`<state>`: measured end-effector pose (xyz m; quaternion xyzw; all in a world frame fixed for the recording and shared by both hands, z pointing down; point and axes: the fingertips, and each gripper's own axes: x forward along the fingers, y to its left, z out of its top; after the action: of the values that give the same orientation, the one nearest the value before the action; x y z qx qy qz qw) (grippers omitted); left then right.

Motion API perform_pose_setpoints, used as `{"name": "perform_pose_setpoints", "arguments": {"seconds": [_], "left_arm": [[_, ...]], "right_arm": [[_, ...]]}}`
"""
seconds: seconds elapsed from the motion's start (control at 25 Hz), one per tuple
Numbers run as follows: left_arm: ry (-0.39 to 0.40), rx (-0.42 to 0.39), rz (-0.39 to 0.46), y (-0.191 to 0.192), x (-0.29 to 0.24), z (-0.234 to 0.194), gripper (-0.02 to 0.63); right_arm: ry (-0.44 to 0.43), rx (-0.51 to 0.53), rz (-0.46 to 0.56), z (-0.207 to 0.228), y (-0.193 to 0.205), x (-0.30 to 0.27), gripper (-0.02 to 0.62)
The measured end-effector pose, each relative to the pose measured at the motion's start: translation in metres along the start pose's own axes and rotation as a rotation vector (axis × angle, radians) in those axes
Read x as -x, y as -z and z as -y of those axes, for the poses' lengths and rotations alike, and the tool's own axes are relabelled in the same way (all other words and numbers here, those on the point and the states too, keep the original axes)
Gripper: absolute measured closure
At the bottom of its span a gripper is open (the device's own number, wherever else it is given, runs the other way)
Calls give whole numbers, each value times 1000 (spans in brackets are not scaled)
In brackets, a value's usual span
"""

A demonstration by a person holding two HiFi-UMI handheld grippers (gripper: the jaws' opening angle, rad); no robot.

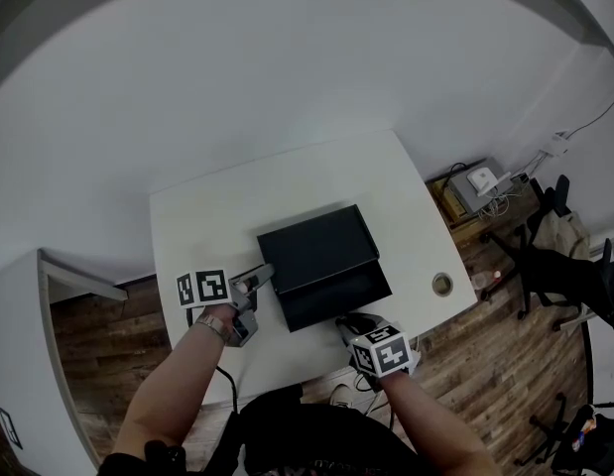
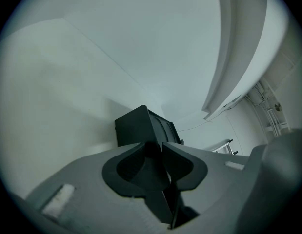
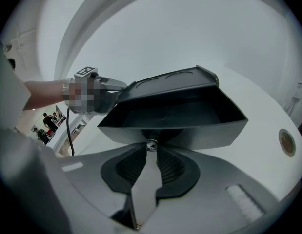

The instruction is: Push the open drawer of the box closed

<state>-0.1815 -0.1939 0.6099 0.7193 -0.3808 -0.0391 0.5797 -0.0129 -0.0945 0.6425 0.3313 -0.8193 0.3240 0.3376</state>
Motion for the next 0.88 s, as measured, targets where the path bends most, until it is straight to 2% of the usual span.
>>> {"name": "perform_pose_setpoints", "arguments": {"seconds": [0.88], "left_arm": [[10,7,2,0,-1,1,486]], "right_arm": [[-9,-14,0,8,-29,-20,528]]}}
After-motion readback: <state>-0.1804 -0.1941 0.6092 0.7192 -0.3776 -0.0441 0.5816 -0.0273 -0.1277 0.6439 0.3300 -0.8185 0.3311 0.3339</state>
